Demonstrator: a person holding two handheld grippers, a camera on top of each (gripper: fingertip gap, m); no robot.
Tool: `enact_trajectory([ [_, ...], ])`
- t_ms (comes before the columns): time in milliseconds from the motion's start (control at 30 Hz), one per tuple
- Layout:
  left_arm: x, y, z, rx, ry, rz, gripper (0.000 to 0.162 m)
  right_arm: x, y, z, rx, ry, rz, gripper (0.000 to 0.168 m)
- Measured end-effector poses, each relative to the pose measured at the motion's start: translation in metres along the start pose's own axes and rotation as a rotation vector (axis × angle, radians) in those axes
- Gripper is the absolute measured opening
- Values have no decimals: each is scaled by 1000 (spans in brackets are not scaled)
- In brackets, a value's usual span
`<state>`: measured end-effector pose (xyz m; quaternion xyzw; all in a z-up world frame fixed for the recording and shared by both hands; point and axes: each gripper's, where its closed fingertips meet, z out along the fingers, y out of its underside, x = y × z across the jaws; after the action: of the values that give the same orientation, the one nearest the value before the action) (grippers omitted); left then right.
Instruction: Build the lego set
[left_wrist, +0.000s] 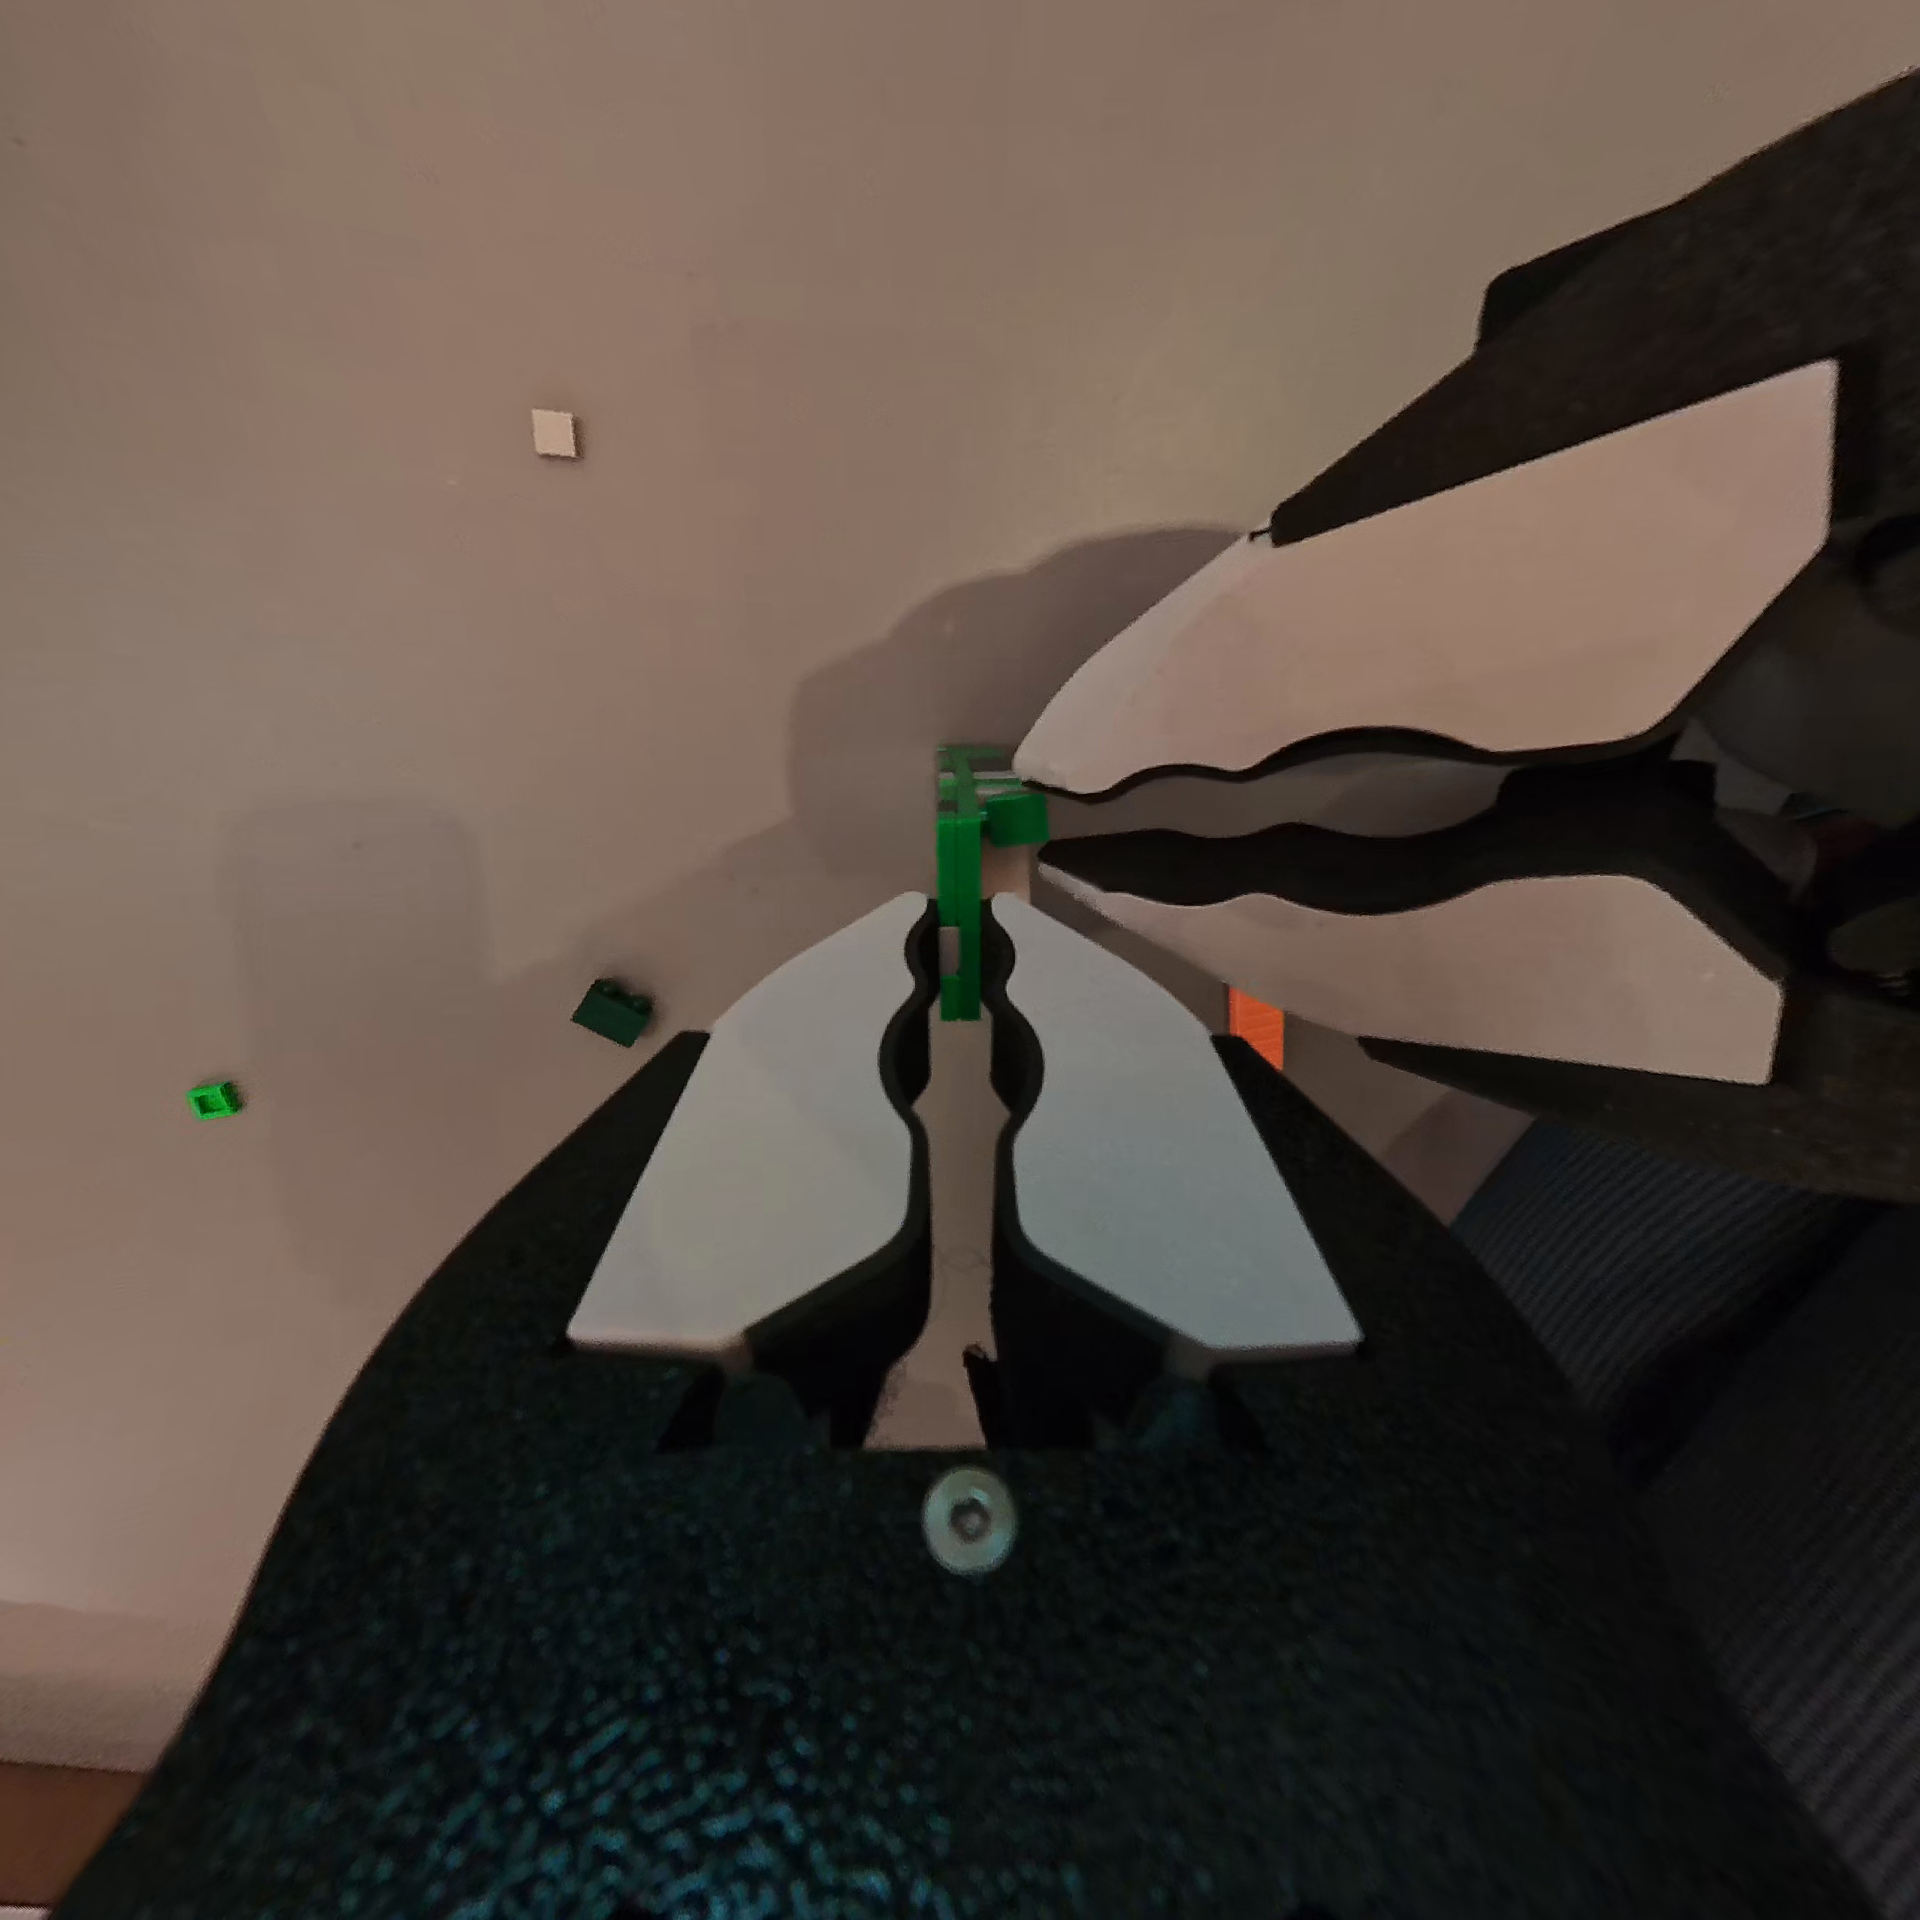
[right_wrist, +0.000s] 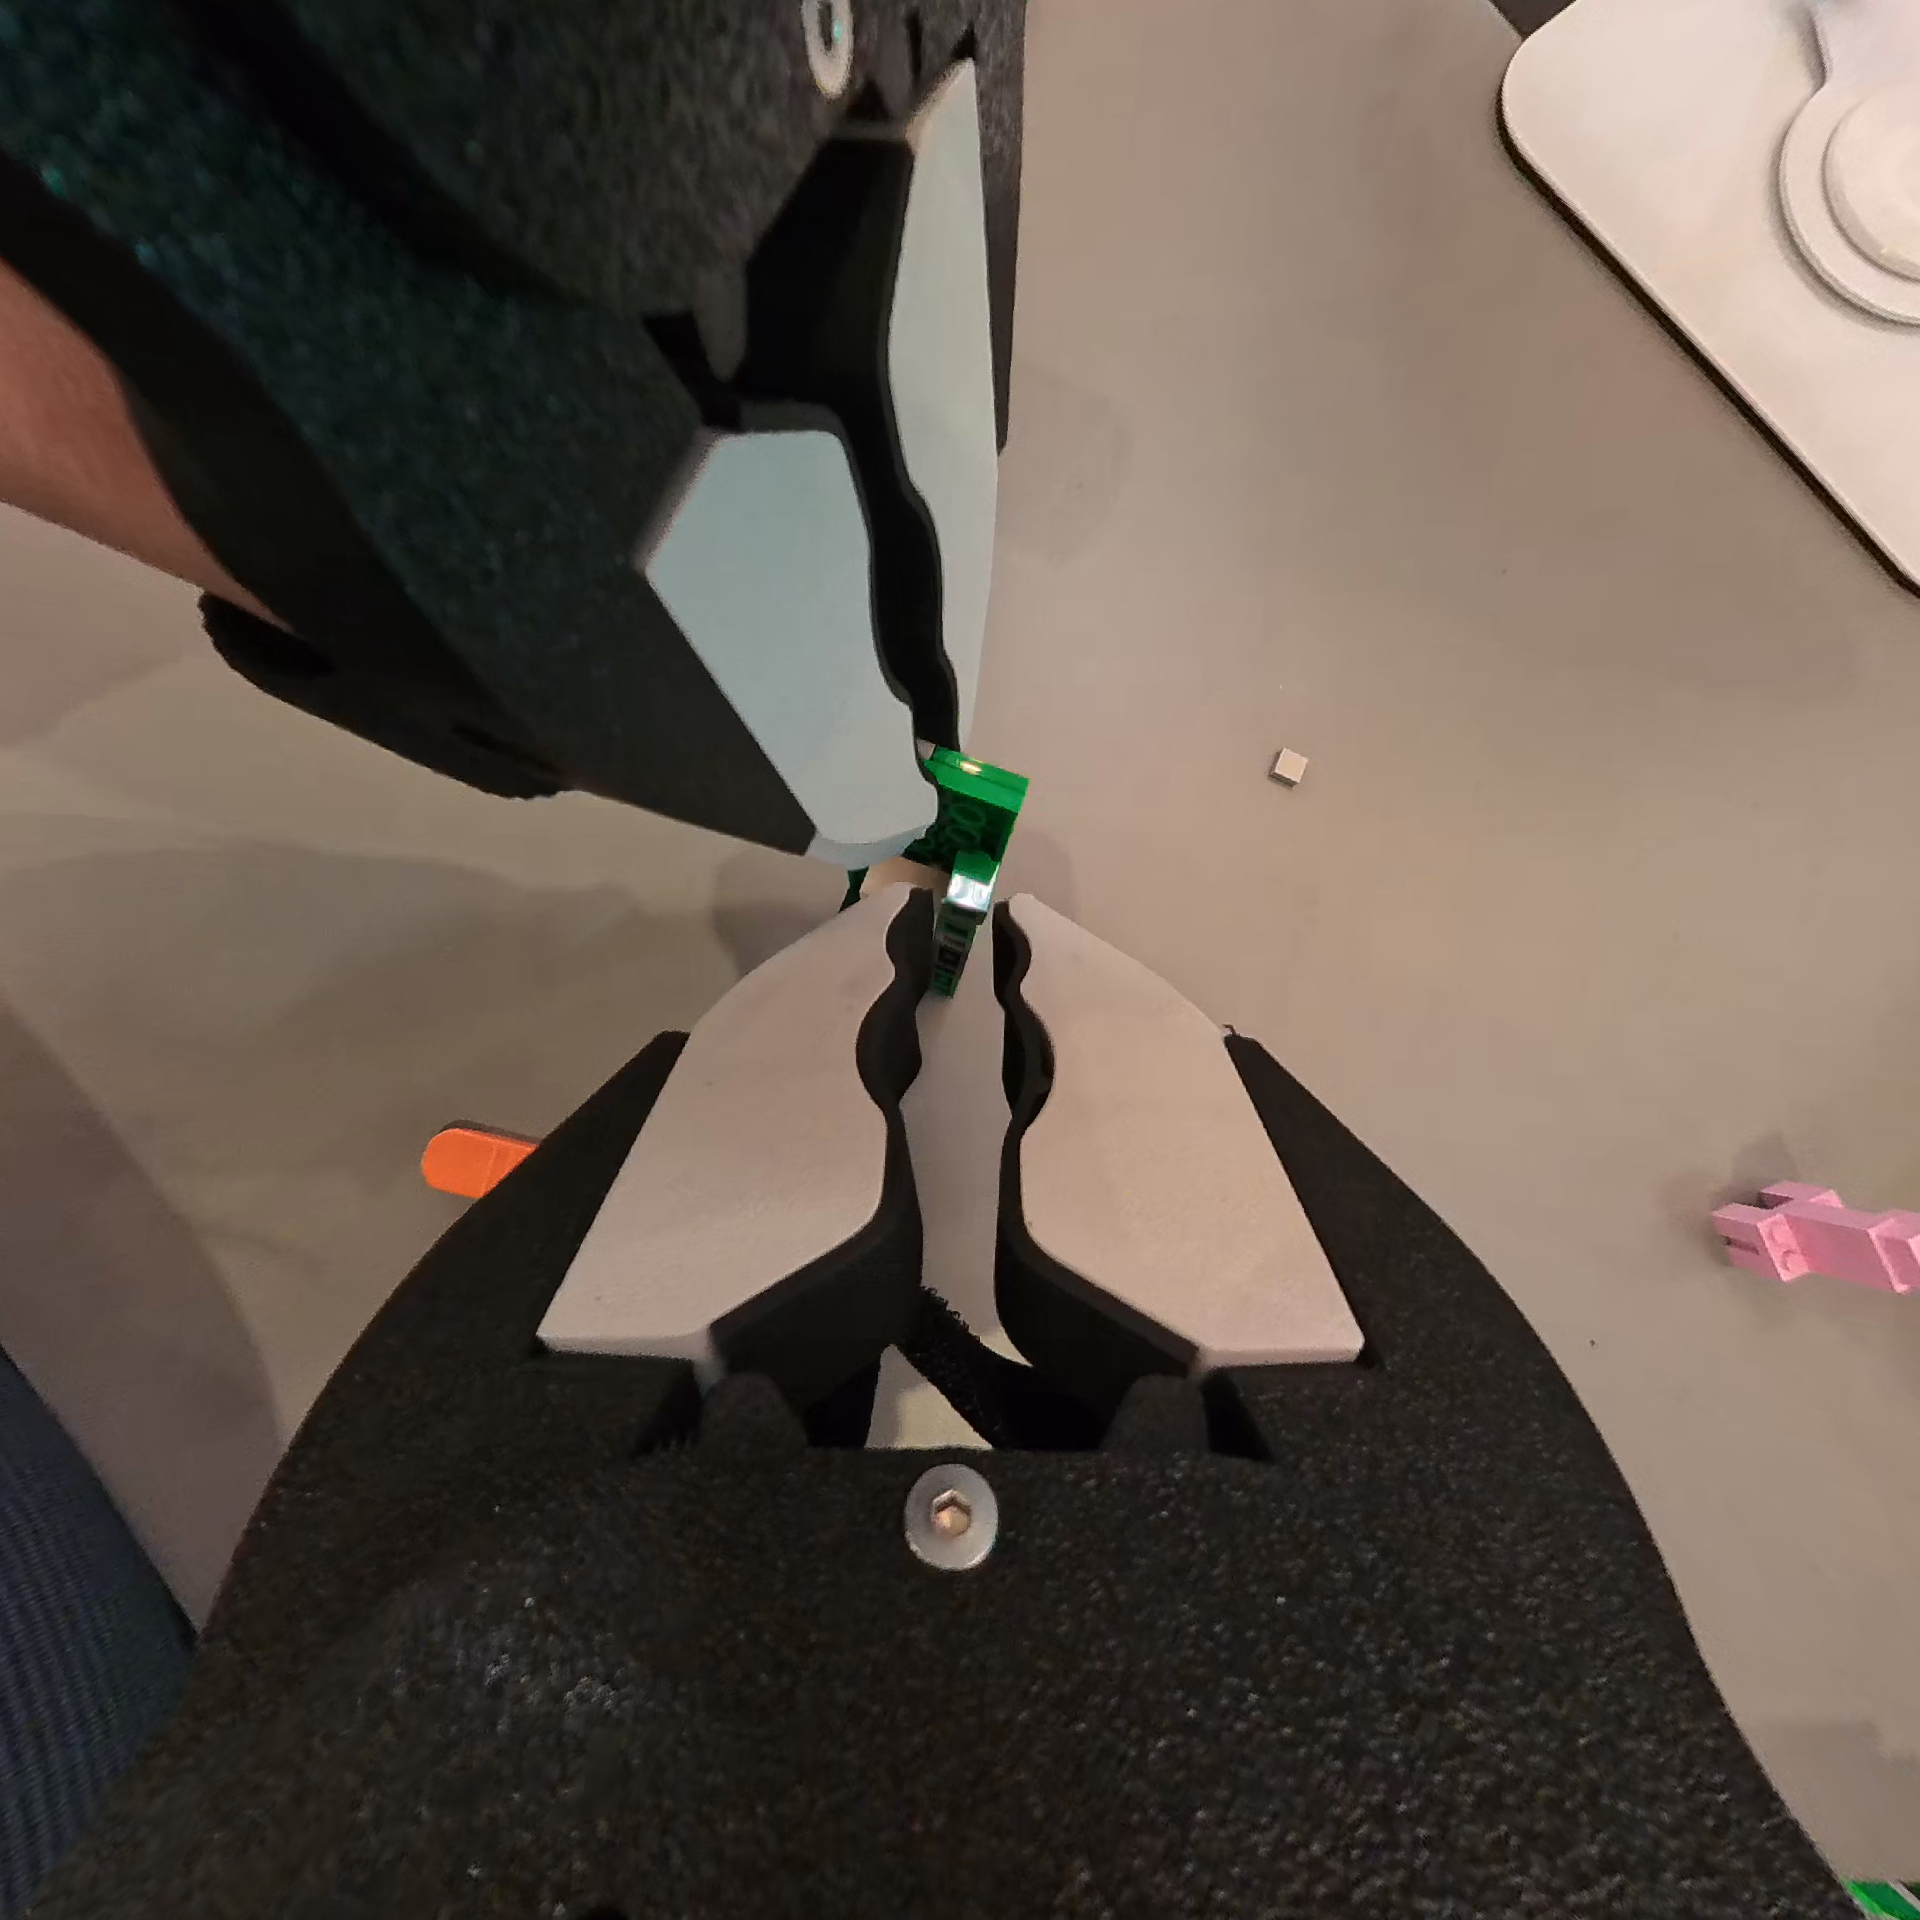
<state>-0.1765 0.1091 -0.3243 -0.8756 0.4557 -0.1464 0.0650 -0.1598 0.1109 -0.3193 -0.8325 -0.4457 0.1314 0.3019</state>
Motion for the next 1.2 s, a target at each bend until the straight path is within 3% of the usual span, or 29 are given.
enact_trajectory([
  [400, 4, 4, -1, -10, 30, 24, 6, 2, 3, -16, 48, -7, -31, 24],
  [633, 23, 18, -16, -48, 163, 179, 6, -30, -5, -43, 370, -381, -194, 55],
  [900, 51, 28, -29, -73, 254, 315, 6, -55, -10, -56, 491, -694, -156, 40],
  [1200, 68, 28, -37, -46, 302, 376, 6, -64, -7, -58, 485, -738, -200, 20],
])
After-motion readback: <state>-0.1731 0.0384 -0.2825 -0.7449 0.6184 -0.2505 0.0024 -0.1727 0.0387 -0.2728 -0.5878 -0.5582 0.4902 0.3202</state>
